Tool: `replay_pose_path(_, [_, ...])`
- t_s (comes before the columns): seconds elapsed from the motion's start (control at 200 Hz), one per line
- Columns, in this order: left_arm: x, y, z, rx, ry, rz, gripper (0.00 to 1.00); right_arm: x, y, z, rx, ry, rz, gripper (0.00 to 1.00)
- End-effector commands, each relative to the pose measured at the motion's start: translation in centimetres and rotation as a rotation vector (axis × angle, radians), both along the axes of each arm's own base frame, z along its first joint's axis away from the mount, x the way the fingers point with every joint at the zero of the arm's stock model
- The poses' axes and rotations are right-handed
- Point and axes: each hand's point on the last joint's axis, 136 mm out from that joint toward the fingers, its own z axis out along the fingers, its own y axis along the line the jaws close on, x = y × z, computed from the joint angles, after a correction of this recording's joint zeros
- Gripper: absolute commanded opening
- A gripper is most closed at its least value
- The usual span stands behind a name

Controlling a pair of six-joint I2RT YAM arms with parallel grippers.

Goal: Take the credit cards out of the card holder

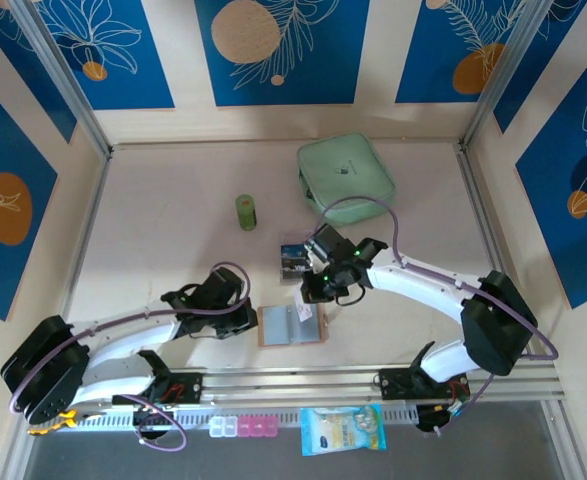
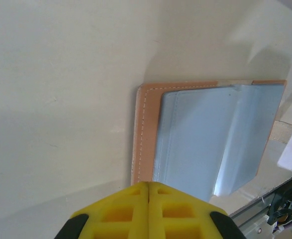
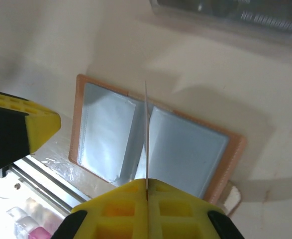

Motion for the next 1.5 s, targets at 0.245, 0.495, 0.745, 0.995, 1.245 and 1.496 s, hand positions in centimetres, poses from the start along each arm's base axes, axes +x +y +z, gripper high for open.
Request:
replay_pose_path(0.245, [-0.1, 0.7, 0.3, 0.009, -0.020, 0.007, 0.02, 2.9, -2.4, 0.7, -0.273, -0.303, 0.745, 0.02])
replay_pose_path(0.495, [-0.5, 1.3, 0.1, -0.001, -0.021, 0.026, 0.03, 7.1, -2.6, 2.4, -0.384, -0.399, 0.987, 0.00])
replay_pose_path(0.745, [-0.5, 1.4, 0.1, -0.009, -0.022, 0.031, 0.03, 12.0, -1.3, 5.0, -0.367, -0.470, 1.037, 0.00])
replay_pose_path(0.995, [-0.6, 1.9, 0.1, -0.005, -0.026, 0.044, 0.03, 14.9, 0.1, 4.6, -0.348, -0.473, 1.067, 0.02])
replay_pose_path(1.245, [-0.5, 2.2, -0.1, -0.003, -0.022, 0.053, 0.04, 16.0, 0.9, 3.0, -0.327, -0.453, 1.076, 0.06])
replay_pose_path(1.496, [-0.5, 2.5, -0.1, -0.004, -0.022, 0.061, 0.04, 16.2, 1.1, 1.8, -0.326, -0.428, 1.075, 0.14])
